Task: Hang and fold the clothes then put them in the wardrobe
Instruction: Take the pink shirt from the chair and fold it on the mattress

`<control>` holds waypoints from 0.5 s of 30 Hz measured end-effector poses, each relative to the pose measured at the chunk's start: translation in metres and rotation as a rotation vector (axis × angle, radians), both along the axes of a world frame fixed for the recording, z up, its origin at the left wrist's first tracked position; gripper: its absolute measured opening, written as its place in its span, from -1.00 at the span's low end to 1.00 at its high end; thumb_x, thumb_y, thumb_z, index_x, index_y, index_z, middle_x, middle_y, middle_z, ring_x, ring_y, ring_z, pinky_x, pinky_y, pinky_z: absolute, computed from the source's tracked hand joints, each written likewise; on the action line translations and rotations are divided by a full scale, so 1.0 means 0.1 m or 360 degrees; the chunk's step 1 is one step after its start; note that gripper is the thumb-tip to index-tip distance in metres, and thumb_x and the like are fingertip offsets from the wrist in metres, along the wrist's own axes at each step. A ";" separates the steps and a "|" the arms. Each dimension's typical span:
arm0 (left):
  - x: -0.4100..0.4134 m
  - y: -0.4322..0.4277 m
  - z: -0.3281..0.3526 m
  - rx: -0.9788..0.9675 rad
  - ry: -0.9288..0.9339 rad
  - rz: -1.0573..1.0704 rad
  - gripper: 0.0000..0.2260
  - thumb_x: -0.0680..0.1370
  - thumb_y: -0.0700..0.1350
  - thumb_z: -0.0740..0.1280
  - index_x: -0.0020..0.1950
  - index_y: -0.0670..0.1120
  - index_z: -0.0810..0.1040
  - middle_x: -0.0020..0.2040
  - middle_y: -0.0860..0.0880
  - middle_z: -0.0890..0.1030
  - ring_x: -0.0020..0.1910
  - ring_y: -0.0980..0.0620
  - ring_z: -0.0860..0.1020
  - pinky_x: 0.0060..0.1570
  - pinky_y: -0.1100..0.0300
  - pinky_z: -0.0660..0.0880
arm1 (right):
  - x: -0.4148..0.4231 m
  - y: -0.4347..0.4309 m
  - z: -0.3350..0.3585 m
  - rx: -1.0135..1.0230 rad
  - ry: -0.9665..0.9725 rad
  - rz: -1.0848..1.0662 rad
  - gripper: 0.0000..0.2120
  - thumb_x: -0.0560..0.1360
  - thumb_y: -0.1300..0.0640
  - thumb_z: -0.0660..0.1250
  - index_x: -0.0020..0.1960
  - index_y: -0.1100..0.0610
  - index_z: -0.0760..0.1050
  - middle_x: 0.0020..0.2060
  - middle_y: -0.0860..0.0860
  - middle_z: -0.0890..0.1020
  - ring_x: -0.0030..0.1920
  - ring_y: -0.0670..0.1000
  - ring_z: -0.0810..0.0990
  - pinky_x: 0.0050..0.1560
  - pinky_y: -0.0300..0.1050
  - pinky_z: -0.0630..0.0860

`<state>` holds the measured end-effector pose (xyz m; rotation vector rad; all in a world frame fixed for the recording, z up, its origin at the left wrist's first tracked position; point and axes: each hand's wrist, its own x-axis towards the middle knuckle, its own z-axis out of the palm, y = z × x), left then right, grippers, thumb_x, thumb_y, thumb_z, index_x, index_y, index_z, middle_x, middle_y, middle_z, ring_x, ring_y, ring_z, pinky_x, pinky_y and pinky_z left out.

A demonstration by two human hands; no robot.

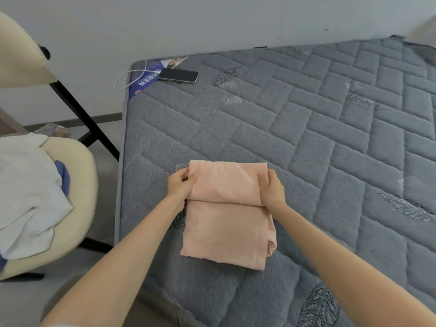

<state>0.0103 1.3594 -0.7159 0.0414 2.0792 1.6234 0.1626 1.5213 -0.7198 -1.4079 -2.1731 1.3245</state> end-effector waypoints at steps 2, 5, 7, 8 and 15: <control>0.01 0.01 -0.06 -0.0064 0.0135 0.0005 -0.73 0.53 -0.28 0.34 0.23 -0.20 0.55 0.12 -0.08 0.59 0.02 0.08 0.50 0.01 0.24 0.41 | 0.02 0.02 -0.06 0.0227 -0.0196 0.0066 -0.71 0.64 -0.06 0.02 0.16 0.12 0.34 -0.13 0.02 0.54 -0.14 0.07 0.51 -0.24 -0.07 0.34; 0.03 0.05 -0.08 -0.0229 0.0324 0.0002 -0.76 0.53 -0.26 0.32 0.19 -0.20 0.57 0.08 -0.10 0.61 -0.04 0.04 0.51 -0.02 0.24 0.40 | 0.01 0.05 -0.10 0.0429 -0.0344 0.0068 -0.75 0.63 -0.08 0.05 0.05 0.11 0.25 -0.19 0.03 0.53 -0.24 0.08 0.49 -0.28 -0.07 0.33; 0.01 0.07 -0.07 -0.0301 0.0352 -0.0004 -0.76 0.53 -0.25 0.32 0.19 -0.21 0.55 0.08 -0.13 0.60 -0.01 -0.02 0.52 -0.05 0.25 0.38 | -0.02 0.05 -0.08 0.0444 -0.0393 0.0065 -0.73 0.62 -0.10 0.09 -0.01 0.11 0.22 -0.18 0.04 0.53 -0.23 0.09 0.50 -0.30 -0.07 0.31; -0.01 0.07 -0.06 -0.0329 0.0322 -0.0033 -0.73 0.52 -0.23 0.33 0.22 -0.21 0.53 0.10 -0.13 0.59 0.02 -0.02 0.52 -0.05 0.25 0.37 | -0.03 0.06 -0.07 0.0428 -0.0404 0.0061 -0.70 0.60 -0.13 0.12 -0.01 0.12 0.23 -0.14 0.04 0.52 -0.19 0.10 0.51 -0.29 -0.07 0.31; -0.16 -0.11 0.01 -0.0822 0.0058 -0.0649 -0.46 0.44 0.19 0.40 0.26 -0.15 0.47 0.18 -0.04 0.54 0.18 -0.04 0.50 0.16 0.10 0.44 | -0.09 0.33 0.19 -0.0089 -0.0728 0.0340 -0.48 0.40 -0.28 0.37 -0.13 0.19 0.37 -0.17 0.09 0.48 -0.19 0.07 0.50 -0.34 -0.13 0.37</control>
